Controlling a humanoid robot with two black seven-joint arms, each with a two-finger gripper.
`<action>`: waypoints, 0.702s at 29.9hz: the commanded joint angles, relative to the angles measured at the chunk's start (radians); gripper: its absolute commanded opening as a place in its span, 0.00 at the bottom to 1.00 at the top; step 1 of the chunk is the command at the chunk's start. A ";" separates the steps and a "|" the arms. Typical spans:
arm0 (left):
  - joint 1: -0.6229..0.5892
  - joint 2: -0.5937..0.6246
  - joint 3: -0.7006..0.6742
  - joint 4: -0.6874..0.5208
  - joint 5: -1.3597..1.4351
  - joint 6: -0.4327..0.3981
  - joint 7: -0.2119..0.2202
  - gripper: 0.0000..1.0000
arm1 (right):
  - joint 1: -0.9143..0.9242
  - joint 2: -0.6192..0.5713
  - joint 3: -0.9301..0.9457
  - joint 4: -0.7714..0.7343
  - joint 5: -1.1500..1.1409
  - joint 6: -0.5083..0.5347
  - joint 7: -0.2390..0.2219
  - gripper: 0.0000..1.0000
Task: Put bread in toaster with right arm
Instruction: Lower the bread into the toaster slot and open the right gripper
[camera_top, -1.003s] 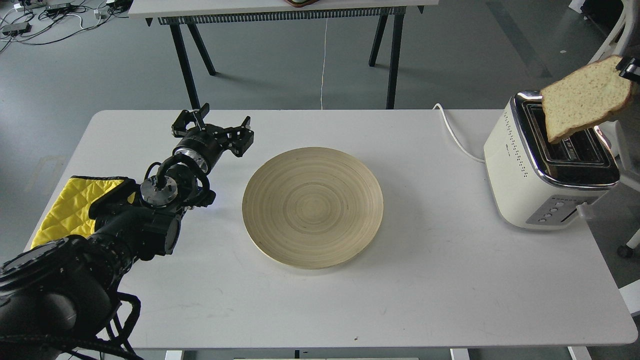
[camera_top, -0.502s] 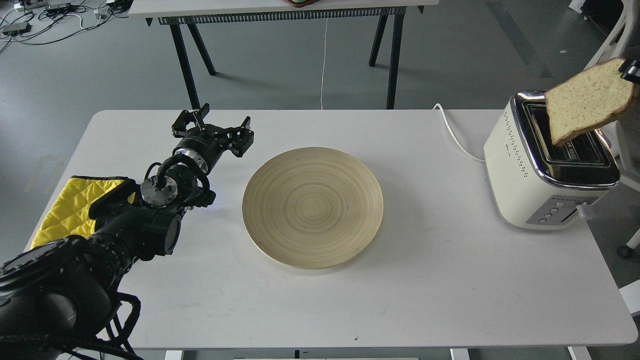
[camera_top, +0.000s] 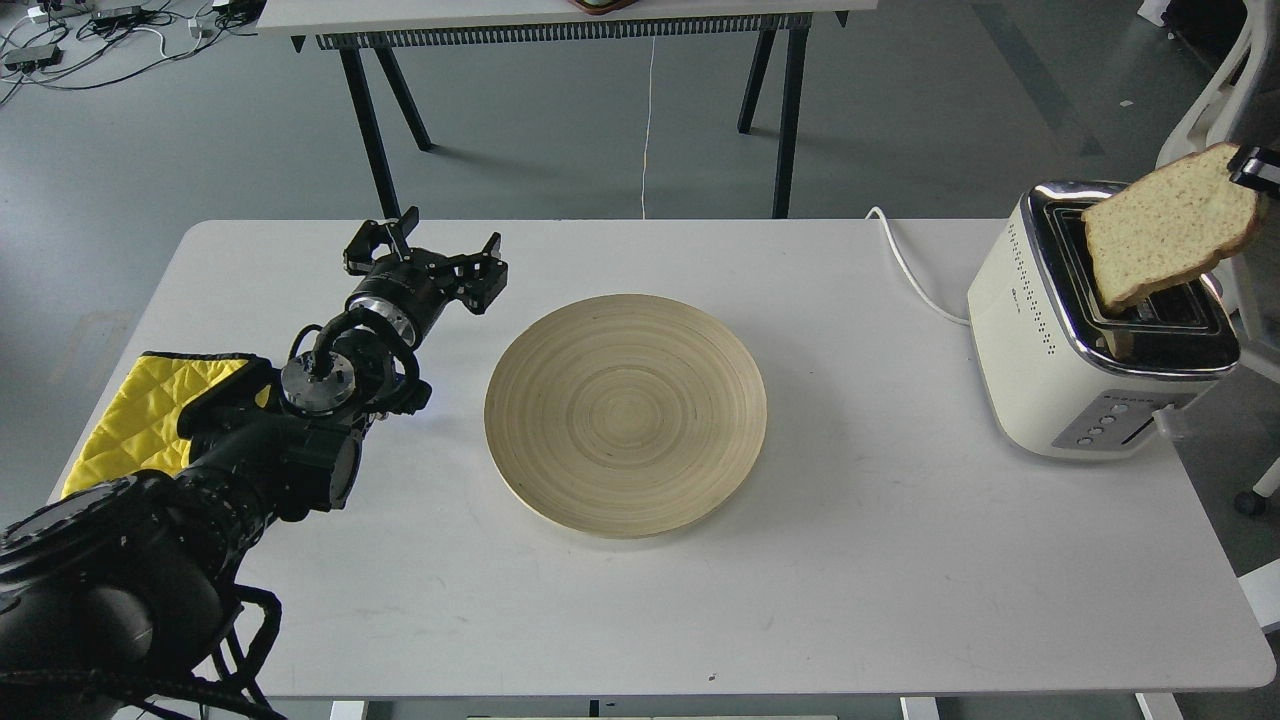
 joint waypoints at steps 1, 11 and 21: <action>-0.001 0.000 0.001 0.000 0.000 0.000 0.000 1.00 | -0.015 0.002 0.001 0.000 -0.002 0.000 -0.002 0.00; -0.001 0.000 0.001 0.000 0.000 0.000 0.000 1.00 | -0.070 0.025 0.015 0.014 -0.001 -0.009 -0.003 0.01; -0.001 0.000 0.001 -0.001 0.000 0.000 0.000 1.00 | -0.148 0.065 0.076 0.012 0.008 -0.047 -0.002 0.76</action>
